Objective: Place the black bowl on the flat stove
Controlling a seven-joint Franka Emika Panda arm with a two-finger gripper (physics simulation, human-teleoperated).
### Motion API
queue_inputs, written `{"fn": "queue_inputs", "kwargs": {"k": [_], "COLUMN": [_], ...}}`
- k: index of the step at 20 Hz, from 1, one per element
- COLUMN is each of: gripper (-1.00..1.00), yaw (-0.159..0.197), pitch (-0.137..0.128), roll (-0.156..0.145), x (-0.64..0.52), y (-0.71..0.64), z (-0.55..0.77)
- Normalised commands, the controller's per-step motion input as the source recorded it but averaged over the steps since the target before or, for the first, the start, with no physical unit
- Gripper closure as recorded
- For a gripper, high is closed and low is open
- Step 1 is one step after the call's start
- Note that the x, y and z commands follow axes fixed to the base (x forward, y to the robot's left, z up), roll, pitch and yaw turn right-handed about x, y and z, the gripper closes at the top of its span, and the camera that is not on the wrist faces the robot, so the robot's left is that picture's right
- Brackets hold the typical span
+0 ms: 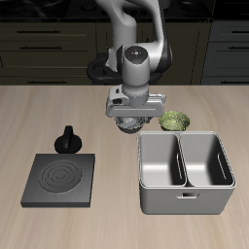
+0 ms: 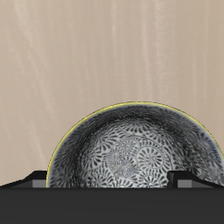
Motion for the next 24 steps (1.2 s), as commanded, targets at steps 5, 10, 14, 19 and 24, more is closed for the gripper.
{"fn": "queue_inputs", "kwargs": {"k": [5, 10, 14, 19, 24], "gripper": [-1.00, -1.00, 1.00, 1.00, 1.00], "yaw": [-0.014, -0.034, -0.014, -0.005, 0.010], "pitch": [0.055, 0.037, 0.020, -0.006, -0.009], "roll": [-0.002, 0.030, 0.031, -0.001, -0.002], "x": [0.01, -0.01, -0.05, 0.00, 0.00], "y": [-0.03, 0.01, 0.03, -0.03, -0.05], "z": [-0.20, -0.18, -0.08, 0.07, 0.07]}}
